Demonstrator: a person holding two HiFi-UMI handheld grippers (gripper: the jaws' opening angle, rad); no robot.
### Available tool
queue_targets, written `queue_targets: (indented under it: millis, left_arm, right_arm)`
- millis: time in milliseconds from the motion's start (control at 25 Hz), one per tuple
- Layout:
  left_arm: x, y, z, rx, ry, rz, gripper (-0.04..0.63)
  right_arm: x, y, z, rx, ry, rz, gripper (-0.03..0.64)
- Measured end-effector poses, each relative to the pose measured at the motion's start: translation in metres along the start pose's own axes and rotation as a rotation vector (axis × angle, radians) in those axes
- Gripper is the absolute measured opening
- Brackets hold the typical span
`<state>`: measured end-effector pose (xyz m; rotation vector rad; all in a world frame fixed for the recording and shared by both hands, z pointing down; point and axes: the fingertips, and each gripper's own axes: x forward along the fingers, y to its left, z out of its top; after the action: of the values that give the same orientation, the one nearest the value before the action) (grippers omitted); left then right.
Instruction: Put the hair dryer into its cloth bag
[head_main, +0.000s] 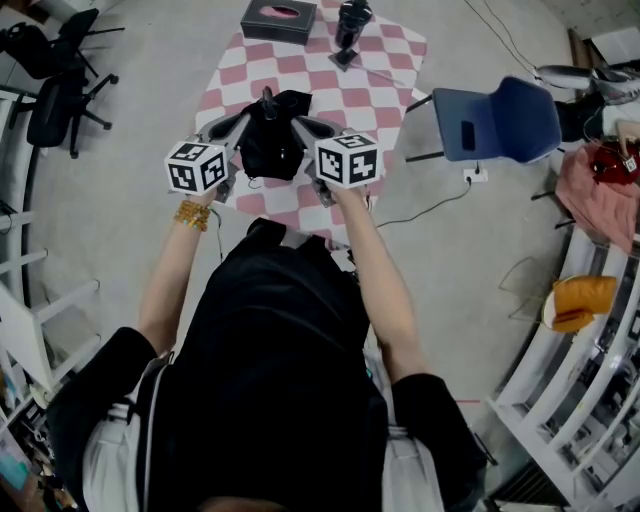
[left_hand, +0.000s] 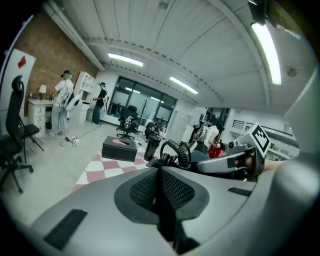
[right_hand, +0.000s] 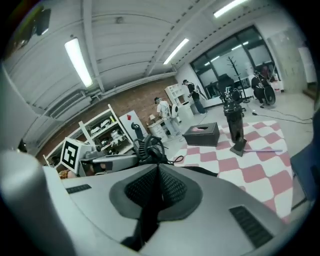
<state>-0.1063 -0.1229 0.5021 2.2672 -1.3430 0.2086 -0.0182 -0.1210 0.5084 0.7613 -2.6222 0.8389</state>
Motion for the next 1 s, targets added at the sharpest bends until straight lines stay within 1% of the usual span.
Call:
queue_targets:
  millis: [120, 200, 240, 320, 400, 440, 560, 640, 840, 1000]
  left_arm:
    - [0.002, -0.003, 0.006, 0.074, 0.011, 0.021, 0.028]
    - [0.003, -0.005, 0.006, 0.108, 0.030, 0.017, 0.028]
    - [0.004, -0.008, 0.006, 0.121, 0.023, 0.007, 0.028]
    - [0.002, -0.014, 0.010, 0.146, -0.028, -0.011, 0.028]
    - [0.001, -0.017, 0.011, 0.148, -0.077, -0.001, 0.028]
    - [0.001, -0.019, 0.010, 0.141, -0.088, 0.012, 0.028]
    - [0.006, -0.020, 0.016, 0.135, -0.101, 0.049, 0.028]
    - [0.011, -0.021, 0.028, 0.137, -0.113, 0.058, 0.028]
    - [0.021, -0.038, 0.056, 0.171, -0.156, 0.029, 0.028]
    - [0.029, -0.049, 0.065, 0.198, -0.169, 0.008, 0.028]
  right_arm:
    - [-0.006, -0.004, 0.008, 0.015, -0.037, -0.031, 0.021]
    - [-0.009, -0.010, 0.011, 0.073, -0.065, -0.048, 0.021]
    - [-0.010, -0.010, 0.013, 0.080, -0.079, -0.047, 0.021]
    - [-0.011, -0.007, 0.017, 0.052, -0.114, -0.050, 0.021]
    - [-0.011, -0.006, 0.021, 0.052, -0.150, -0.065, 0.021]
    - [-0.011, -0.005, 0.022, 0.052, -0.161, -0.078, 0.021]
    - [-0.007, -0.004, 0.028, 0.015, -0.168, -0.112, 0.021]
    - [-0.006, -0.002, 0.037, -0.008, -0.166, -0.095, 0.021]
    - [-0.025, -0.001, 0.053, -0.090, -0.137, -0.050, 0.022]
    - [-0.036, -0.006, 0.061, -0.127, -0.141, -0.052, 0.023]
